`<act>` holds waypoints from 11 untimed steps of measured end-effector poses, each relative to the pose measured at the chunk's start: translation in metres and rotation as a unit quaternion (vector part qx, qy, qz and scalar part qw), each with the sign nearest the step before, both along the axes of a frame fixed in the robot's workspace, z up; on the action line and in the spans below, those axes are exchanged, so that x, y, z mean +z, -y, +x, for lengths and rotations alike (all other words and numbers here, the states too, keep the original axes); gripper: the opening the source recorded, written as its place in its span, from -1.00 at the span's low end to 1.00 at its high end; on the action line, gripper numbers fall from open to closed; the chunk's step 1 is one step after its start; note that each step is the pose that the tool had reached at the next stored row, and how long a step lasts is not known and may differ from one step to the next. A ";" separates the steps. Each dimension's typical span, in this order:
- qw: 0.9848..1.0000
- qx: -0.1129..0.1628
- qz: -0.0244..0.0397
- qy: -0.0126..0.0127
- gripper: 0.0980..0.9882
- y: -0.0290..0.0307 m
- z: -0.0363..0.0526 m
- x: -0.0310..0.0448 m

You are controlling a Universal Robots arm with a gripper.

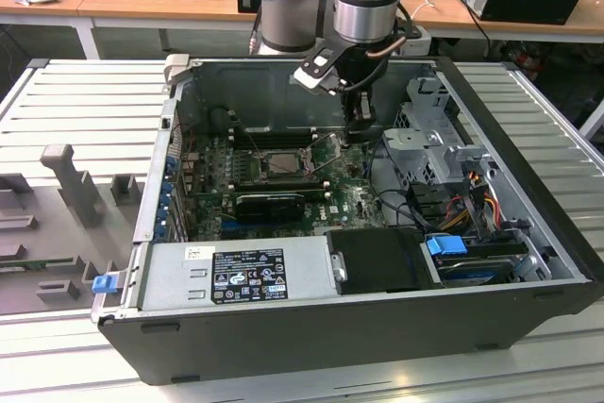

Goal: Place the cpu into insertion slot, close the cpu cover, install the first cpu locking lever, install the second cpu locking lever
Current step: 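Close the cpu cover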

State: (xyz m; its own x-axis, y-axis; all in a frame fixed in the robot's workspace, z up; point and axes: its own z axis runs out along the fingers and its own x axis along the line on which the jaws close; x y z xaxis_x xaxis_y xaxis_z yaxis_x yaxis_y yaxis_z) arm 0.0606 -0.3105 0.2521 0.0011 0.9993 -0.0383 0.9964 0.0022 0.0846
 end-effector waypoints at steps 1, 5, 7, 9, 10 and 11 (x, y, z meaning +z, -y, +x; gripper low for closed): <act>1.000 0.000 0.000 0.000 -0.98 -0.0001 0.0012 -0.0017; 1.000 0.000 0.000 -0.009 -0.98 0.0000 0.0015 -0.0087; 1.000 0.000 0.000 -0.023 -0.98 0.0000 -0.0010 -0.0087; 1.000 0.000 0.000 -0.023 -0.98 0.0000 -0.0039 -0.0088; 1.000 0.000 0.000 -0.023 -0.98 0.0000 -0.0046 -0.0088; 1.000 0.000 0.000 -0.023 -0.98 0.0000 -0.0050 -0.0088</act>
State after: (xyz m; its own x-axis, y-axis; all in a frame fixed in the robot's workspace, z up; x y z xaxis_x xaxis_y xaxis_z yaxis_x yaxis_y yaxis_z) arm 0.0556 -0.3105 0.2433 -0.0008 0.9993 -0.0382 0.9992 0.0022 0.0387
